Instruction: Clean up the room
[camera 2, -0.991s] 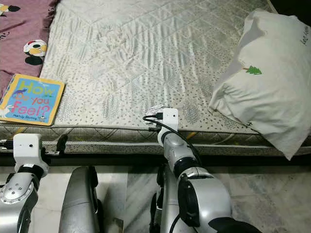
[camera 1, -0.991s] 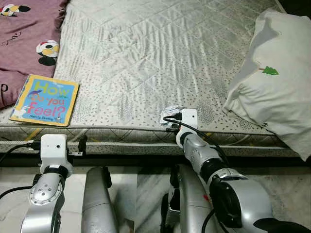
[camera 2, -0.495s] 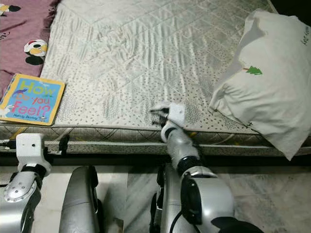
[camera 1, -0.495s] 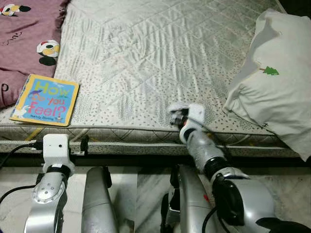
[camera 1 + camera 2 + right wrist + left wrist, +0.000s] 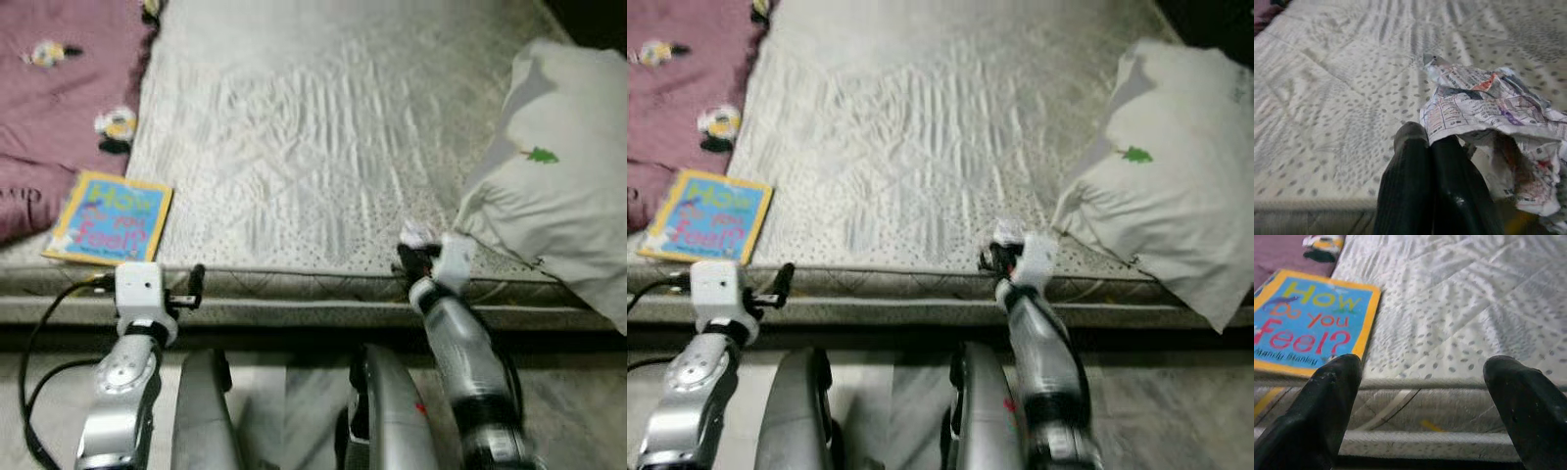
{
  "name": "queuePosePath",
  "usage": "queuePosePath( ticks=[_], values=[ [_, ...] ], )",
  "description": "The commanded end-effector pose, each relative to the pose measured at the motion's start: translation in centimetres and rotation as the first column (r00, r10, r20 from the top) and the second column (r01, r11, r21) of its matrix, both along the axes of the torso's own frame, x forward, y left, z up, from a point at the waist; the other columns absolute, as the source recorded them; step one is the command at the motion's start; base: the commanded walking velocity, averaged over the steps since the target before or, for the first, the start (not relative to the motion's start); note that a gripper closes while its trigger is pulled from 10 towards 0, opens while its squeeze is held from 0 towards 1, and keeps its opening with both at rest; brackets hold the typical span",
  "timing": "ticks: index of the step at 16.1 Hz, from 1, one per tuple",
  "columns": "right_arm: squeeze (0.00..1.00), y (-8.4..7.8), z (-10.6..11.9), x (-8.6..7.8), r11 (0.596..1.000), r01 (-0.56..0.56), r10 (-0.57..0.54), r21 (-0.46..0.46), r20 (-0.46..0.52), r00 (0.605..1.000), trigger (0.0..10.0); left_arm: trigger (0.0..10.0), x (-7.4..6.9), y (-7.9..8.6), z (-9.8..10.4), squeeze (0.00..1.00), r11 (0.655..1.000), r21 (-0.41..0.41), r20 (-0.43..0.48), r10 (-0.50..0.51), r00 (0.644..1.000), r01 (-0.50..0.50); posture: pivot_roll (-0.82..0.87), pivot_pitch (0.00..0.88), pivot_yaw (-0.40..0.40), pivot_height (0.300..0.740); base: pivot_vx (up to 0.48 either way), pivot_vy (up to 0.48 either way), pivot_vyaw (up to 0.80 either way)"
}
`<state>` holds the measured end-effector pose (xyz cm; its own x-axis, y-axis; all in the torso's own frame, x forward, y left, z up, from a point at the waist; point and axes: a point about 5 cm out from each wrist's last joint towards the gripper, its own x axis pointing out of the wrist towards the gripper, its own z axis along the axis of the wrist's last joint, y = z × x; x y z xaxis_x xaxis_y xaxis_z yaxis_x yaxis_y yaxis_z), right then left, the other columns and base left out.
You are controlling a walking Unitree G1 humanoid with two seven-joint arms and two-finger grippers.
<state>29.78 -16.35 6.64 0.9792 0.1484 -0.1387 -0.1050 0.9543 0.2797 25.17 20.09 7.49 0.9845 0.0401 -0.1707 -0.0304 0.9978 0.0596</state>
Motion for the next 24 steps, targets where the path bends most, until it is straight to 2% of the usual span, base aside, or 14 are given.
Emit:
queuePosePath(
  ticks=[1,3,5,7,11,13,15,17,19,22,24],
  values=[
    [0.0,0.5,1.5,-0.2,0.999,-0.051,0.052,-0.012,0.042,0.998,10.0,10.0,0.2,-0.1,-0.4,0.0,1.0,-0.002,-0.014,-0.02,1.0,0.02,0.0,0.024,-0.011,0.572,0.0,0.0,0.0],
    [0.0,0.7,2.7,-0.7,0.993,-0.109,0.114,-0.054,0.107,0.988,10.0,10.0,1.1,-0.4,-0.4,0.0,0.999,0.0,-0.01,-0.052,0.999,0.052,-0.02,0.0,0.018,0.572,0.0,0.0,0.0],
    [0.0,0.9,3.8,-0.8,0.987,-0.143,0.151,-0.068,0.128,0.98,10.0,10.0,1.8,-0.7,-0.3,0.0,0.998,0.0,-0.001,-0.07,0.998,0.07,-0.03,0.0,0.031,0.577,0.0,0.0,0.0],
    [0.0,1.1,4.2,-0.8,0.986,-0.163,0.167,-0.045,0.08,0.983,10.0,10.0,2.4,-0.8,-0.3,0.0,0.997,0.002,0.006,-0.077,0.997,0.077,-0.04,0.0,0.05,0.602,0.0,0.0,0.0],
    [0.0,1.5,4.2,-1.0,0.979,-0.188,0.194,-0.074,0.07,0.979,10.0,10.0,2.5,-0.6,-0.8,0.0,0.995,0.013,-0.003,-0.096,0.995,0.096,-0.04,0.0,0.066,0.647,0.0,0.0,0.0],
    [0.0,1.3,3.7,-1.8,0.992,-0.111,0.116,-0.066,0.07,0.991,10.0,10.0,2.5,-0.4,-1.1,0.0,0.996,0.013,-0.003,-0.085,0.996,0.085,-0.03,0.0,0.056,0.671,0.0,0.0,0.0],
    [0.0,0.7,3.1,-2.4,0.999,0.013,-0.01,-0.049,0.073,0.997,10.0,10.0,2.3,-0.4,-1.3,0.0,0.997,0.01,0.001,-0.074,0.997,0.074,-0.03,0.0,0.045,0.695,0.0,0.0,0.0],
    [0.0,-0.2,2.5,-3.0,0.989,0.133,-0.128,-0.062,0.073,0.989,10.0,10.0,1.8,-0.8,-1.6,0.0,0.992,-0.024,0.018,-0.125,0.992,0.125,-0.03,0.0,0.024,0.725,0.0,0.0,0.0],
    [0.0,-1.4,2.2,-3.4,0.974,0.222,-0.22,-0.043,0.048,0.974,10.0,10.0,1.2,-0.3,-2.2,0.0,0.994,-0.01,0.003,-0.107,0.994,0.107,-0.03,0.0,0.013,0.74,0.0,0.0,0.0],
    [0.0,-2.4,1.3,-4.3,0.969,0.212,-0.207,-0.128,0.052,0.977,10.0,10.0,0.6,0.3,-2.7,0.0,0.998,-0.029,-0.002,-0.063,0.998,0.062,-0.03,0.0,0.011,0.74,0.0,0.0,0.0],
    [0.0,-2.8,0.9,-4.7,0.963,0.231,-0.228,-0.138,0.037,0.973,10.0,10.0,0.6,0.0,-2.6,0.0,0.997,-0.035,0.006,-0.069,0.998,0.069,-0.02,0.0,0.0,0.74,0.0,0.0,0.0]
  ],
)
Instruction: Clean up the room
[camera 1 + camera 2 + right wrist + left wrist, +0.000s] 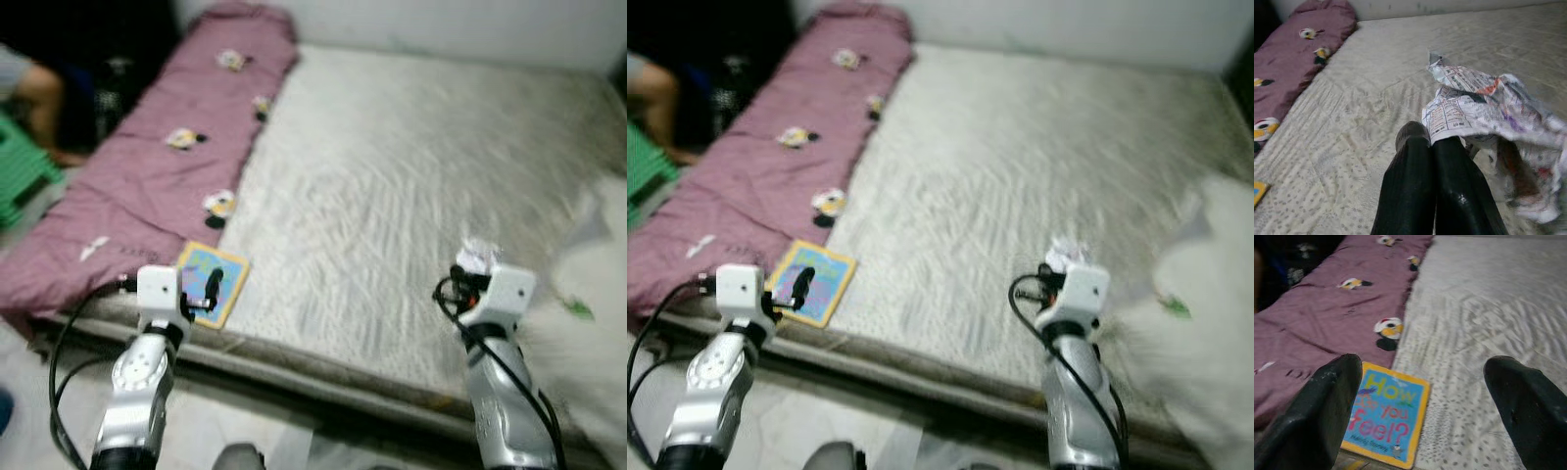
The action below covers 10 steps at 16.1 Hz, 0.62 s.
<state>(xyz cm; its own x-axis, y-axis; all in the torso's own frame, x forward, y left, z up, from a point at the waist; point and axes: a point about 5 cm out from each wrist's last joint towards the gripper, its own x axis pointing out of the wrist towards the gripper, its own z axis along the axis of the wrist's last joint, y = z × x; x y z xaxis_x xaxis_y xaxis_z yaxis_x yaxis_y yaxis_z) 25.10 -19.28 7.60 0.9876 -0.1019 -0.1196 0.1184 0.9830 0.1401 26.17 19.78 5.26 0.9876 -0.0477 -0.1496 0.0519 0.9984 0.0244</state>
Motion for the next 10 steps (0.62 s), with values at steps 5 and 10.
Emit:
queuePosePath(
  ticks=[5,10],
  values=[
    [0.0,0.61,0.46,0.54,1.0,-0.003,0.003,0.01,0.017,1.0,10.0,10.0,0.77,0.81,0.82,0.0,1.0,0.021,0.02,0.023,1.0,-0.024,-0.02,0.0,-0.004,0.74,0.0,0.0,0.0],
    [0.0,0.08,0.42,0.19,0.999,0.026,-0.026,0.019,0.007,1.0,10.0,10.0,0.37,0.86,0.68,0.0,0.999,0.028,0.007,0.017,1.0,-0.017,-0.02,0.0,-0.005,0.74,0.0,0.0,0.0]
  ],
)
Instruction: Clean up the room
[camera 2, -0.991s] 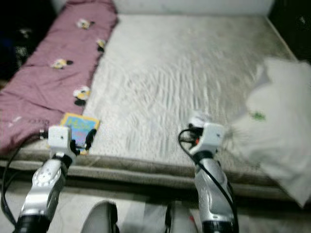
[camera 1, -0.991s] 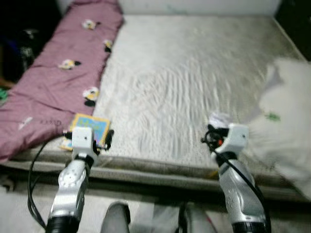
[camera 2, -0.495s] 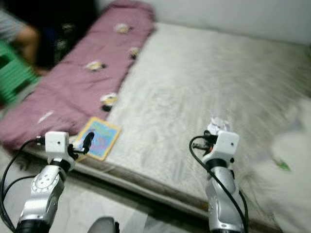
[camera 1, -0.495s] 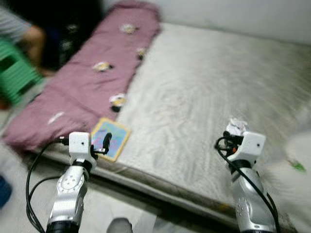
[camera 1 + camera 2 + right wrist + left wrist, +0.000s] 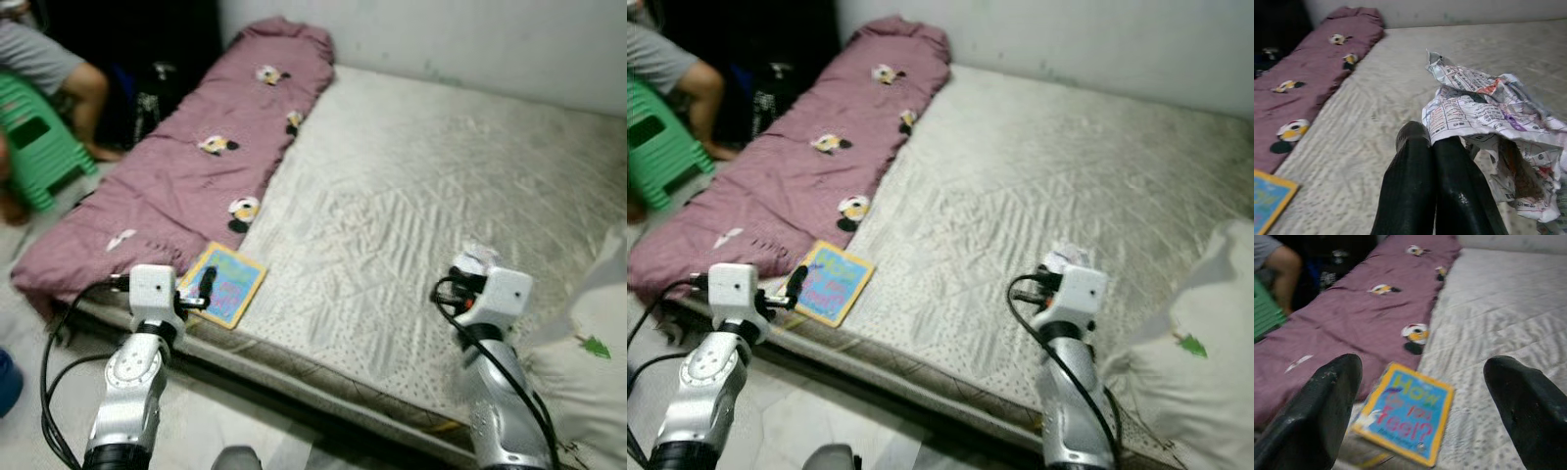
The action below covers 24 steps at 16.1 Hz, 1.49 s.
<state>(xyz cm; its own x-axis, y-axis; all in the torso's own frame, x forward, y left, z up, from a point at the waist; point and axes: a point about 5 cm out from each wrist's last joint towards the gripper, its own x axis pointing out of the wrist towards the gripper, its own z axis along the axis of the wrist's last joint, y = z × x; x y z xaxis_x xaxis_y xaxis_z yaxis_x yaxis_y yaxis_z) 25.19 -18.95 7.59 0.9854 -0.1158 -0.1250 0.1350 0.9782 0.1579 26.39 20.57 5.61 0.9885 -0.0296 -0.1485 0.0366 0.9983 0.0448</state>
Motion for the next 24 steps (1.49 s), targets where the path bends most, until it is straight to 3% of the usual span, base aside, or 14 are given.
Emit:
queuePosePath(
  ticks=[1,6,19,24],
  values=[
    [0.0,-0.4,0.5,0.2,1.0,0.016,-0.016,-0.004,0.007,1.0,10.0,10.0,0.2,0.0,0.4,0.0,1.0,0.001,0.007,0.006,1.0,-0.006,-0.02,0.0,-0.009,0.74,0.0,0.0,-0.42],
    [0.0,-0.4,0.5,0.7,1.0,0.014,-0.014,-0.003,-0.001,1.0,10.0,10.0,0.2,-0.1,0.3,0.0,1.0,-0.018,0.002,0.022,1.0,-0.022,-0.02,0.007,-0.019,0.74,0.0,0.0,-0.17],
    [0.0,-0.9,0.6,1.2,0.999,0.051,-0.051,0.008,-0.031,0.998,10.0,10.0,0.7,0.0,0.6,0.0,0.999,-0.033,-0.005,0.029,1.0,-0.029,-0.02,0.031,-0.026,0.74,0.0,0.0,-0.8],
    [0.0,-0.5,0.7,1.6,0.999,0.039,-0.039,0.011,-0.03,0.999,10.0,10.0,0.8,0.0,0.7,0.0,0.999,-0.028,-0.004,0.03,1.0,-0.03,-0.01,0.031,-0.031,0.74,0.0,0.28,-0.47]
  ],
)
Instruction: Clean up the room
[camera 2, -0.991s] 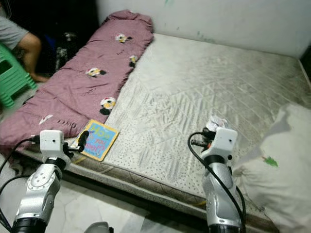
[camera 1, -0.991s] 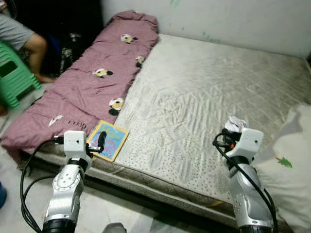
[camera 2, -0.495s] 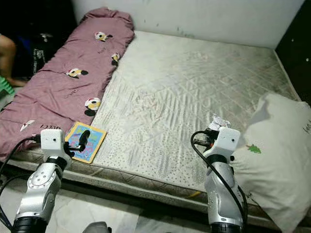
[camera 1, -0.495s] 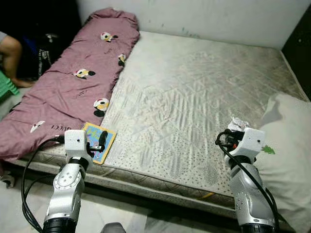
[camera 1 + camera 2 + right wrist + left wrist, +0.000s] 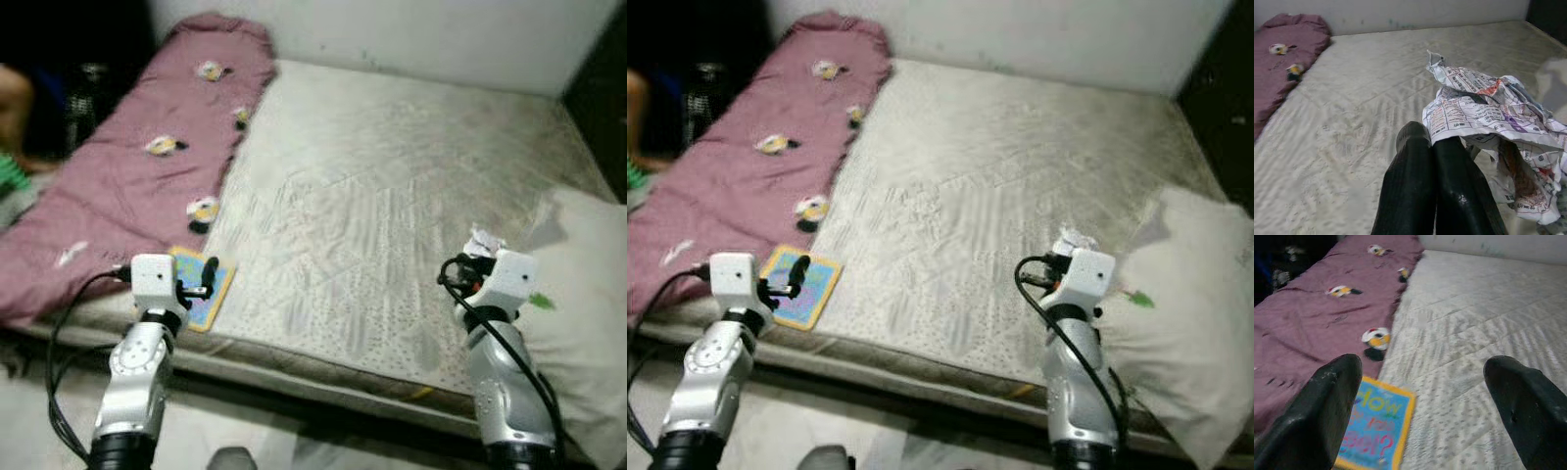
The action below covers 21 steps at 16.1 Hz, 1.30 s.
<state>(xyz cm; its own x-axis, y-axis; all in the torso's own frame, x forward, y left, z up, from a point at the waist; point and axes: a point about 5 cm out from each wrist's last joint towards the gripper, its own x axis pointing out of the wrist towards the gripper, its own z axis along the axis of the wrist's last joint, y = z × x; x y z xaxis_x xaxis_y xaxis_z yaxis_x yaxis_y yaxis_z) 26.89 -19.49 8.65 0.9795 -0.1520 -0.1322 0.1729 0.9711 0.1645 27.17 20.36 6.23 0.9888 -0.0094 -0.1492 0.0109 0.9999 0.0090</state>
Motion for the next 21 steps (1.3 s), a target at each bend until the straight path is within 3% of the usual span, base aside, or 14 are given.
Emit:
queuePosePath(
  ticks=[1,4,8,13,21],
  values=[
    [0.0,-0.03,-0.43,-0.04,1.0,0.001,-0.001,0.002,-0.025,1.0,10.0,10.0,0.08,0.22,0.11,0.0,1.0,0.006,-0.002,0.006,1.0,-0.006,-0.01,0.031,-0.031,0.74,0.0,0.281,-0.8],
    [0.0,-0.03,-0.42,0.05,1.0,-0.003,0.003,-0.002,-0.025,1.0,10.0,10.0,0.22,0.08,0.19,0.0,1.0,0.006,0.001,0.002,1.0,-0.002,-0.02,0.03,-0.032,0.74,0.0,0.31,-0.69],
    [0.0,-0.07,-0.53,0.02,1.0,-0.003,0.003,-0.003,-0.031,1.0,10.0,10.0,0.21,0.0,0.13,0.0,1.0,0.005,-0.003,0.001,1.0,0.0,-0.02,0.033,-0.031,0.74,0.0,0.327,0.0],
    [0.0,-0.12,-0.64,0.11,1.0,-0.008,0.007,-0.006,-0.039,0.999,10.0,10.0,0.2,-0.05,0.04,0.0,1.0,0.003,-0.007,0.004,1.0,-0.004,-0.02,0.036,-0.036,0.74,0.0,0.448,-0.69],
    [0.0,-0.06,-0.64,0.4,1.0,-0.015,0.014,-0.014,-0.044,0.999,10.0,10.0,0.34,-0.07,0.11,0.0,1.0,0.006,-0.007,0.009,1.0,-0.009,-0.02,0.05,-0.036,0.74,0.0,0.48,0.0]
  ],
)
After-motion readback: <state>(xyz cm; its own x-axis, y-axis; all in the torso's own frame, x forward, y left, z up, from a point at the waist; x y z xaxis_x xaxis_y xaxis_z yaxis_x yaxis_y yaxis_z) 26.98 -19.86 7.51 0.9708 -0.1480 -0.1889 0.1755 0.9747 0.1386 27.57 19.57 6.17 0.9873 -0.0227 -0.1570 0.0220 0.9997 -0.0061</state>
